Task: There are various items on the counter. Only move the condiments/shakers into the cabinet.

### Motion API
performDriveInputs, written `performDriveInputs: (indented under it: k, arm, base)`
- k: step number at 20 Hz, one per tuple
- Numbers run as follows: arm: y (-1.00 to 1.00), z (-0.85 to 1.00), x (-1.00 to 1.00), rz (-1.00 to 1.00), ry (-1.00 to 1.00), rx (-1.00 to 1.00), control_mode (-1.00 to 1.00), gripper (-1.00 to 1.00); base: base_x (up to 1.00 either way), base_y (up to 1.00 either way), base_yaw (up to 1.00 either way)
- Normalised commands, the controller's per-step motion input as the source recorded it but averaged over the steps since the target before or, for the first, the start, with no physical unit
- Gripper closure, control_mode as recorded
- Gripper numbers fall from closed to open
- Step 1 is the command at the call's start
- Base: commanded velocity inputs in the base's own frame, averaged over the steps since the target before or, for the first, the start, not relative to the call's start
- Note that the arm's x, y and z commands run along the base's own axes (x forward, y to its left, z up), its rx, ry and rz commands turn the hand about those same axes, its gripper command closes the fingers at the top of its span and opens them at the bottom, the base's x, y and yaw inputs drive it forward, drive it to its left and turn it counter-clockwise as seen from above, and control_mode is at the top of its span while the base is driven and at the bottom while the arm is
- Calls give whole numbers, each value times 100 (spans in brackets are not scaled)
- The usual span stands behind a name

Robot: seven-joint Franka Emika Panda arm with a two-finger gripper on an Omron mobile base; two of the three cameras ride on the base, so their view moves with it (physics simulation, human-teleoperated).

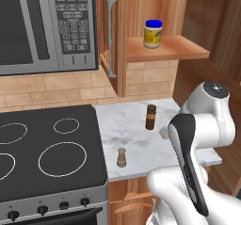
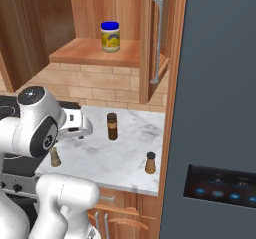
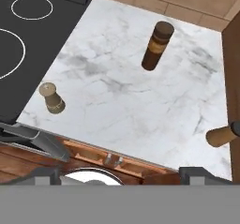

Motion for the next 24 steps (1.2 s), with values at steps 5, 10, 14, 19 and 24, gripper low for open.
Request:
performDriveInputs:
  k: [5,10,14,19,24]
  arm:
    - [36,-5,-13,18,0,0,-100,-100]
    - [66,-38,-22,6,0,0,-100,-100]
    - [48,-49,-10,0,0,2,-100,-100]
    - [38,-52,-2,0,0,8,-100,-100]
    - [23,-37,0,0,-2,13,-100,-100]
  base:
    - [0,0,0]
    - [0,0,0]
    - [0,0,0]
    - [0,0,0]
    - [0,0,0]
